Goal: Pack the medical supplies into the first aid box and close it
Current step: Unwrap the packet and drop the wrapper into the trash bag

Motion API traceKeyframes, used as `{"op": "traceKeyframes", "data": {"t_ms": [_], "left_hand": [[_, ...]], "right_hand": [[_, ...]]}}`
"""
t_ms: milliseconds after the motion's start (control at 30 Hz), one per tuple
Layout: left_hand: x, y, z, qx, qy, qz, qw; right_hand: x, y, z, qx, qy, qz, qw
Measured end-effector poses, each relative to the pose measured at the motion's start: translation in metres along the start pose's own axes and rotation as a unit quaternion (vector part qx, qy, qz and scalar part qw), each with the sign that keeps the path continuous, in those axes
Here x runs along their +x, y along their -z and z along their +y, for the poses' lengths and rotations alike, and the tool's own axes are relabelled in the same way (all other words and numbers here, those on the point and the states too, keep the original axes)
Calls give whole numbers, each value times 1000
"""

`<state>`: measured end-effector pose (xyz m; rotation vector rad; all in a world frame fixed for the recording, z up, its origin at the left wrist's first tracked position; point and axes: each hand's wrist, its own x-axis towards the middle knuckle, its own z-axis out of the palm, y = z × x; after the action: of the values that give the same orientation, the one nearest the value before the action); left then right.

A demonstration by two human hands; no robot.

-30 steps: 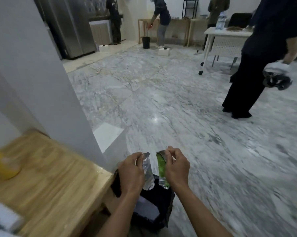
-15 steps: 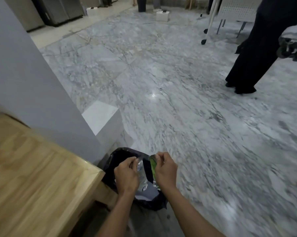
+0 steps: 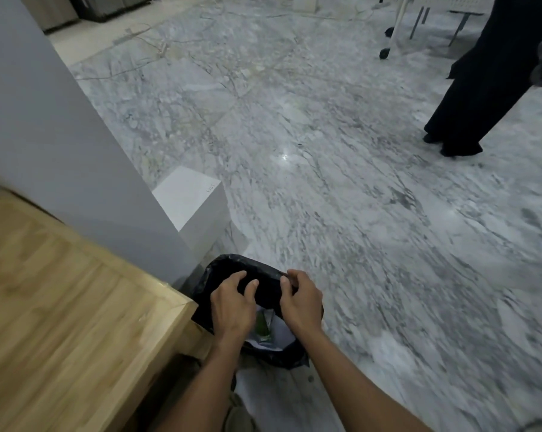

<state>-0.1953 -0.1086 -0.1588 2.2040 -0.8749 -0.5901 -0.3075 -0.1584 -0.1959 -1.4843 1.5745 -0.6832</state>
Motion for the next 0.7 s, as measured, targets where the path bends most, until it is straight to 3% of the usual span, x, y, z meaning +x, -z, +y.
{"op": "traceKeyframes", "data": {"t_ms": [400,700], "left_hand": [[-33,30,42,-12,-54,29,998],[-82,75,90,-60,-148,49,986]], "right_hand": [[-22,39,-31,40,30,4,999],[-62,94,-81,87,82,40,992]]}}
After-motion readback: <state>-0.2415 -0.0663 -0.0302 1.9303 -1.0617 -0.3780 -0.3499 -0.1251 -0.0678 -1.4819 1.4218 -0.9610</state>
